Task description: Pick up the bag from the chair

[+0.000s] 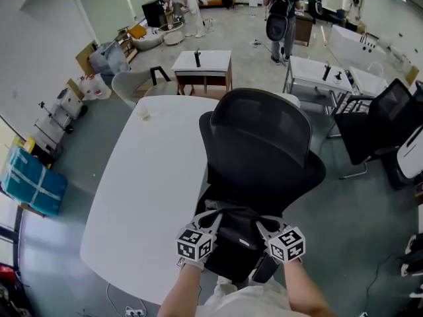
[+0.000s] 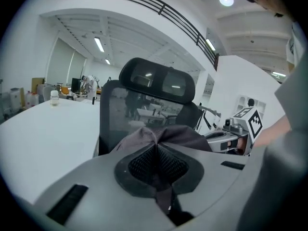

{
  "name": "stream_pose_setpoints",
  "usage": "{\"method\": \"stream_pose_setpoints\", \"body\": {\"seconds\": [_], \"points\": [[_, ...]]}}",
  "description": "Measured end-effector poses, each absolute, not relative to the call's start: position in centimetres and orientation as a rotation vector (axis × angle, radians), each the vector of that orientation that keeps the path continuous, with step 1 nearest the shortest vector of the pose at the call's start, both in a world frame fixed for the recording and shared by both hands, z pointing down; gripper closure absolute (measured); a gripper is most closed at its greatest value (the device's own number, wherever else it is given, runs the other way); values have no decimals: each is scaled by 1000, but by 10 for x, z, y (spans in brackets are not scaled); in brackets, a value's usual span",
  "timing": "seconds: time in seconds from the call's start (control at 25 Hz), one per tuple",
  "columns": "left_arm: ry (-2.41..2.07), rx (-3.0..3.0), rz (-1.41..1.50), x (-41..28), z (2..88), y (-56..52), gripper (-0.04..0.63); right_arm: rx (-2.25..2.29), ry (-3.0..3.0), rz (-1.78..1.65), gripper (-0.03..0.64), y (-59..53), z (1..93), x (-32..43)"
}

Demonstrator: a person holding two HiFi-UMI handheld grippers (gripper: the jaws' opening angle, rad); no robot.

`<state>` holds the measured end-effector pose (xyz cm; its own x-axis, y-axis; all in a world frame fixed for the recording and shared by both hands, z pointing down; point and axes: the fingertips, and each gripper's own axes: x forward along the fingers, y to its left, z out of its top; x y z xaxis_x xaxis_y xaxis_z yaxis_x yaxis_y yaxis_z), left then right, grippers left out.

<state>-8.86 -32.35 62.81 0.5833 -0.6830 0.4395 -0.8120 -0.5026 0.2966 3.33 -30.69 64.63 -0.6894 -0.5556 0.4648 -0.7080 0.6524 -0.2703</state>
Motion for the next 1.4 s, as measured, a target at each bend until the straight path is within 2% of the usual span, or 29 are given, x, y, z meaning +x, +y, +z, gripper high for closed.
{"method": "stream_pose_setpoints", "body": {"seconds": [0.84, 1.4], "points": [[-1321, 2559, 113, -78, 460, -330, 569, 1174, -2799, 391, 595, -329, 481, 48], [-1350, 2627, 40, -73, 404, -323, 569, 1193, -2901, 303, 595, -324, 424, 54]]}}
